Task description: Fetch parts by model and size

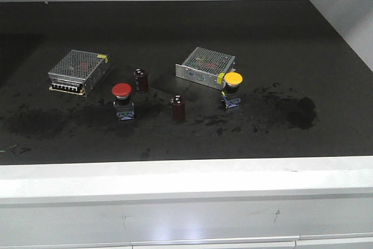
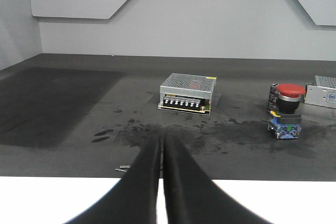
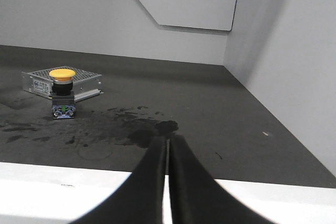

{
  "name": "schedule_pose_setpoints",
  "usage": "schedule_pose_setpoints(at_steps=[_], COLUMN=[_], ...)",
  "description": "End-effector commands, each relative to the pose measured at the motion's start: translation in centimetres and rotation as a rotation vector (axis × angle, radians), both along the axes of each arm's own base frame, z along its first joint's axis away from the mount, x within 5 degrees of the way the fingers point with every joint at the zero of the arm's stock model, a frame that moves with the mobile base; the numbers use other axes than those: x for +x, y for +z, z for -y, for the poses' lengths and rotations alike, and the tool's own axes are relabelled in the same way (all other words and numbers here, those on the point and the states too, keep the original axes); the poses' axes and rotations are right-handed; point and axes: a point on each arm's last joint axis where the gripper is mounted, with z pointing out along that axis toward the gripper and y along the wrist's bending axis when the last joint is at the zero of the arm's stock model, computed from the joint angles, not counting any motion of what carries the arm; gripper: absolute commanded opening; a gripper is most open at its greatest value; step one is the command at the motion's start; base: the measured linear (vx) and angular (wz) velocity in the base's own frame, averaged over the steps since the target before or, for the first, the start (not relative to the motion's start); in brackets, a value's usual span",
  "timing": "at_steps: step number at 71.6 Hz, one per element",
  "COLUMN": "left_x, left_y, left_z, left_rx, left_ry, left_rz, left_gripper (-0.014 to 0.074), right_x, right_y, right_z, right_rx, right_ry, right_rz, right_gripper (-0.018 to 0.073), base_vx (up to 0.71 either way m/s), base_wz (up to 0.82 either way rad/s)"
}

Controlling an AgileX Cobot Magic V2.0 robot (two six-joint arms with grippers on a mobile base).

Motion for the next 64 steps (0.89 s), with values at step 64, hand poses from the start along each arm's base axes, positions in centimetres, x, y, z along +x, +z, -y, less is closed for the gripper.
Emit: schedule_pose_setpoints(at_steps=[64], left_x=[-0.4], left_y=[2.2], left_z=[0.0], left_rx=[0.002], left_ry=[0.002], left_rz=[0.253], left_gripper=[-0.0007], right_x=[-0.2], right_y=[0.8], right_z=[0.0], right_rx=[-0.01], right_ry=[-0.002], right_rz=[0.108], right_gripper=[-0.001], base_vx=[0.0], base_wz=[0.0])
